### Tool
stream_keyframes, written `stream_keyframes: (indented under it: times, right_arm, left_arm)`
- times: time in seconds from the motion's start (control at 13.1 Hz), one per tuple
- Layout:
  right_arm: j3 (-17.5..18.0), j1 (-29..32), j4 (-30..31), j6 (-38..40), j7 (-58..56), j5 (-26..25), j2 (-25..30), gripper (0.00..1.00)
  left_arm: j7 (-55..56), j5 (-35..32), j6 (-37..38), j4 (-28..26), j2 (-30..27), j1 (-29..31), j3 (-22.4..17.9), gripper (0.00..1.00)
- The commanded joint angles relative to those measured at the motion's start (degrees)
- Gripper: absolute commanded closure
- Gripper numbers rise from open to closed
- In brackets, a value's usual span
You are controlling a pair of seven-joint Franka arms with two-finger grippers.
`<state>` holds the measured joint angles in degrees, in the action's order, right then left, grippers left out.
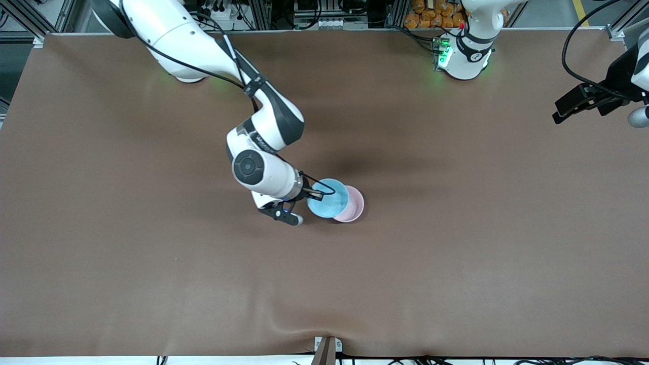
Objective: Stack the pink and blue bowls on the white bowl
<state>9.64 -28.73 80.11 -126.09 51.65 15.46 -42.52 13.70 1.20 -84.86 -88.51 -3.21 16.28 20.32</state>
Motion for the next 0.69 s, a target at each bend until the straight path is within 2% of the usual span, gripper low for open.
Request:
stream_keyframes:
  times: [0.0,0.23,0.38,0.61]
  right_arm:
    - [-0.76,-1.85,-3.82,-1.96,3.98,0.19,-3.53,1.0]
    - [-0.85,-2.64,-3.73,-2.5,4.16,0.19,-4.59,1.0]
    - [-0.85,-2.82,-3.73,-2.58,6.34,0.36,-4.94,1.0]
    - [-0.85,-3.26,-3.64,-2.58,6.88,0.45,-5.9,1.0]
  left_arm:
    - [-4.28,1.17,-0.22,0.01,-1.01,0.42,0.16,0.0]
    - [-5.79,1.17,0.22,-0.52,-1.45,-2.37,-1.59,0.0]
    - [-5.79,1.09,0.57,-1.13,-1.8,-9.38,-8.59,0.0]
    - [-5.7,1.0,2.24,-1.14,-1.89,-22.74,-21.6,0.0]
